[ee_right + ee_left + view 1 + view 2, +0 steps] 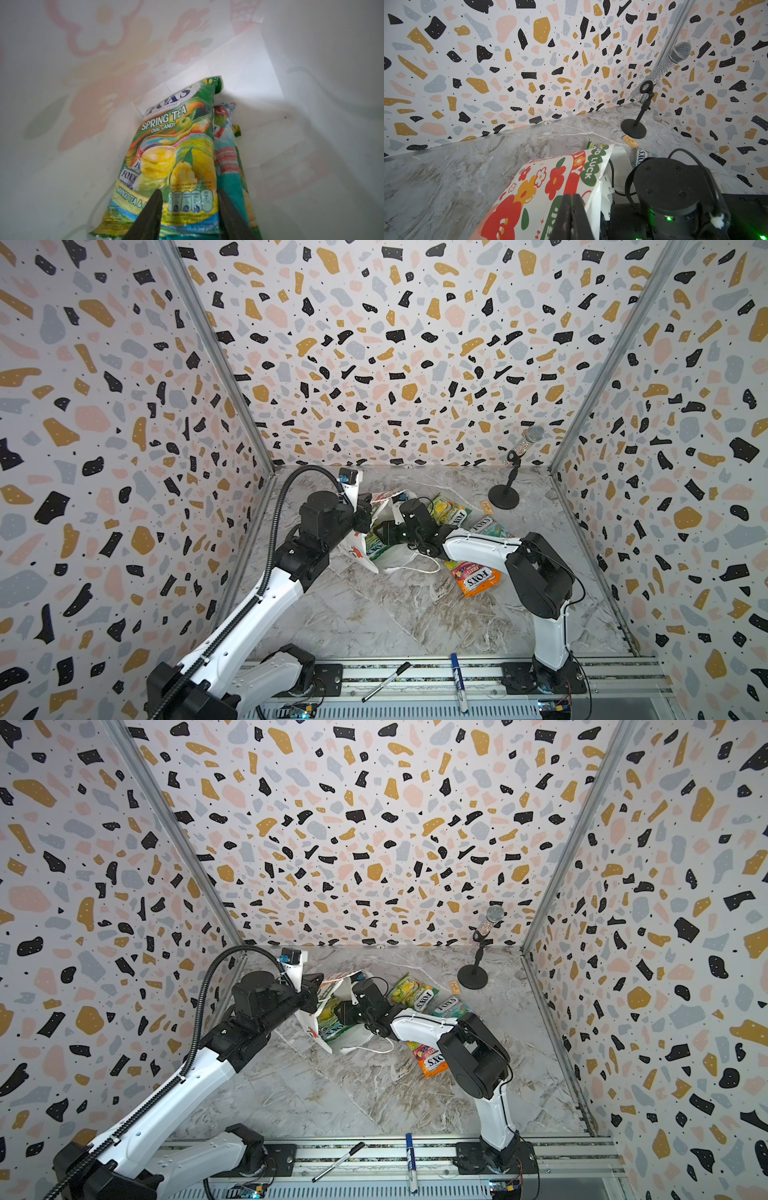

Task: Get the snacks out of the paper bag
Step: 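Close the right gripper on the green Spring Tea packet inside the bag, then pull the green Spring Tea packet out of the bag with the right gripper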

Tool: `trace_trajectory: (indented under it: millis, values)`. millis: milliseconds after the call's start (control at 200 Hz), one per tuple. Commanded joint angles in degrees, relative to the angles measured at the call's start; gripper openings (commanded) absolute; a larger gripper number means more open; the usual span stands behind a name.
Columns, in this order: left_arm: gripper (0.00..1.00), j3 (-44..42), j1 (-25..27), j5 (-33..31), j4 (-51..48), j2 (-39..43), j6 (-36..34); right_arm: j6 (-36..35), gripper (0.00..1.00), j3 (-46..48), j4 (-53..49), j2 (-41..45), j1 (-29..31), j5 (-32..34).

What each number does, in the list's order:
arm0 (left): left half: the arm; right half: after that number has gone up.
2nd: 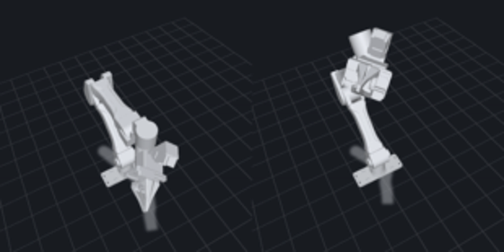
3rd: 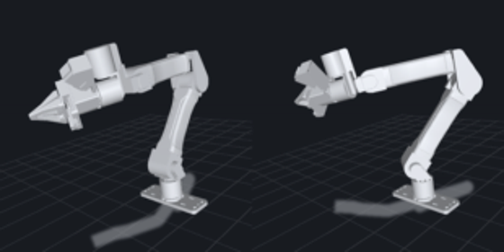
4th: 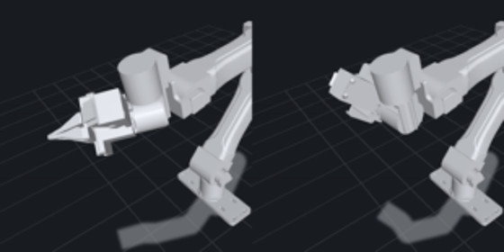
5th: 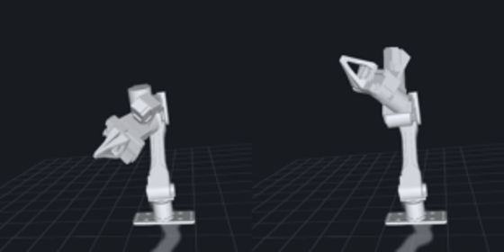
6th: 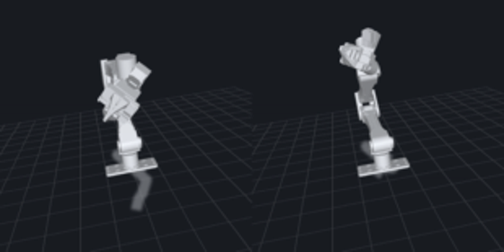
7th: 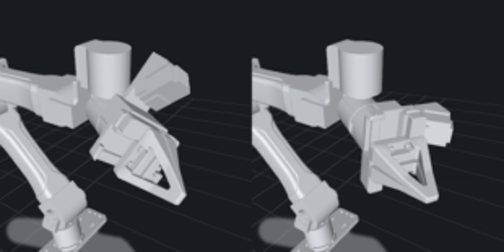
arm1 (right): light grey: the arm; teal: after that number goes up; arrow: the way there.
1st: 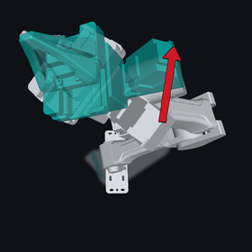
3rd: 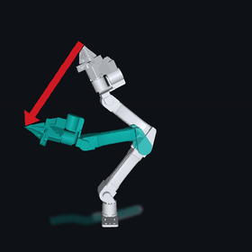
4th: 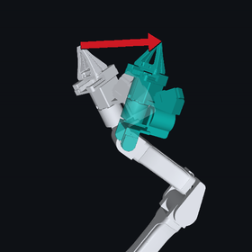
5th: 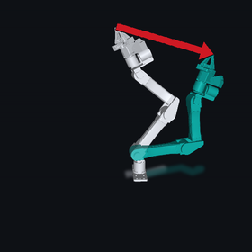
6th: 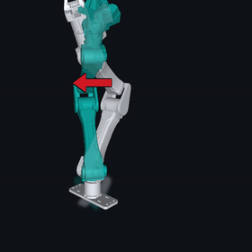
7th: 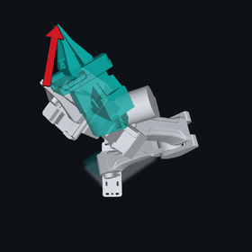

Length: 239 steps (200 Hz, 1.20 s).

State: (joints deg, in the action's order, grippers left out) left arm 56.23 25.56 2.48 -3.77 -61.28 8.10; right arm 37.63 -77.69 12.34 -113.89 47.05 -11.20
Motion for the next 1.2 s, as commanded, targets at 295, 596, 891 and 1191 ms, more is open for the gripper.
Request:
trace_trajectory:
  millis: [295, 596, 891, 1191]
  values:
    - [0.0, -0.3, 0.0, -0.7, 2.6, 1.0, -1.0, 4.1, 0.06, -0.5, 4.2, -1.6, -0.3, -3.5]
    - [0.0, -0.4, -0.1, -6.1, 2.3, 0.7, 0.4, 0.5, 0.0, 4.7, 8.2, 5.6, -0.3, -5.9]
    - [0.0, -0.6, -0.1, -9.2, 2.6, 0.7, 1.4, -3.7, 0.0, 7.8, 5.6, 12.7, -0.1, -10.0]
    - [0.0, -0.6, 0.0, -9.6, 2.6, 0.5, 1.6, -10.1, 0.0, 11.2, 2.7, 22.2, 0.3, -9.3]
